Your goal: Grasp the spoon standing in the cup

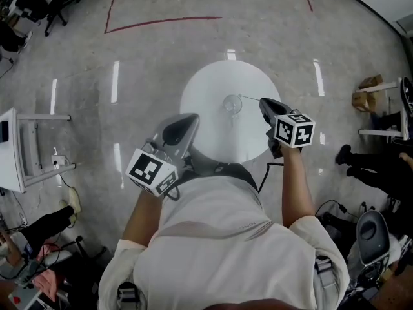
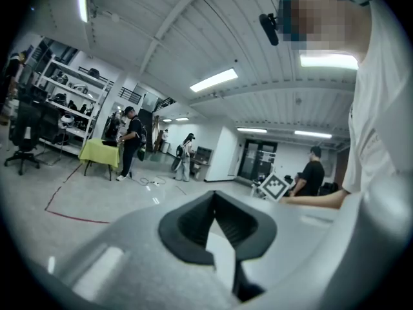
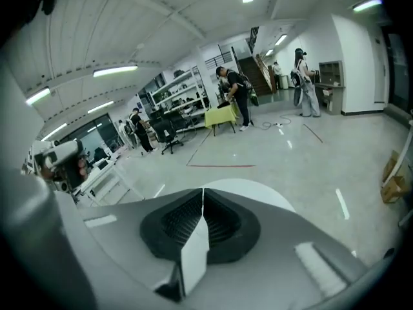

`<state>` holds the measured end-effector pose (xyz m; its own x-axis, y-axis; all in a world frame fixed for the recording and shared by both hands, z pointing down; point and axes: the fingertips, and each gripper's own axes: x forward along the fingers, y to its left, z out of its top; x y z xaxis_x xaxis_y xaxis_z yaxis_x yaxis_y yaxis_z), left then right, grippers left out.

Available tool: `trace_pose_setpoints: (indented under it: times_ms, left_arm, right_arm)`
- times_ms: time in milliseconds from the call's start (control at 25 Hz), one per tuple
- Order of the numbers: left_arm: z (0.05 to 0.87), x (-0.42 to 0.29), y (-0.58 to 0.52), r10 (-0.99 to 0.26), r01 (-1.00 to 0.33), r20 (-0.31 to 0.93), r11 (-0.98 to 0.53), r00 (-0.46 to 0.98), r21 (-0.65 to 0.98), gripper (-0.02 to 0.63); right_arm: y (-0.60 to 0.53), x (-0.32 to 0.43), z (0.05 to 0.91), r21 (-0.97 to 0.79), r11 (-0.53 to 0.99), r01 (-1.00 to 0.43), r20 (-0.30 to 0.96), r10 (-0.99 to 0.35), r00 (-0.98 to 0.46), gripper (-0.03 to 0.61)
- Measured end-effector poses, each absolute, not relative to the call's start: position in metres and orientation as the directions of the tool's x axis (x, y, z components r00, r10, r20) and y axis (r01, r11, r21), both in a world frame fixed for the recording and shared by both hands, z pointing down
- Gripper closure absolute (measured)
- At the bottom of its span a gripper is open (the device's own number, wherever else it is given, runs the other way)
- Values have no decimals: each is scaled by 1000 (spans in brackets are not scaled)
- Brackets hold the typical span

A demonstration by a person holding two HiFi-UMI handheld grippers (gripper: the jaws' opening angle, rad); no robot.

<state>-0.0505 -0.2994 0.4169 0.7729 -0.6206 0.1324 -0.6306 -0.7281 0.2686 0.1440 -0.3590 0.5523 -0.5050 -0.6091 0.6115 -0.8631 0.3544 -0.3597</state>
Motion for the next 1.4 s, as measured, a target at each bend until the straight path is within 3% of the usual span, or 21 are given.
trace_pose_setpoints:
  times_ms: [360, 720, 1400]
  left_arm:
    - [363, 4, -295, -505, -501, 35, -840, 862, 208, 614]
    - [312, 37, -277, -421, -416, -18, -901, 907, 124, 614]
    - [298, 66, -256, -408, -406, -17, -911, 913, 71, 614]
  right_arm:
    - [-307, 182, 428, -297, 326, -898, 398, -813, -426, 568]
    - [-248, 198, 317, -194, 336, -922, 10, -939, -345, 568]
    - [-230, 214, 310, -154, 383, -911, 1, -922, -388, 568]
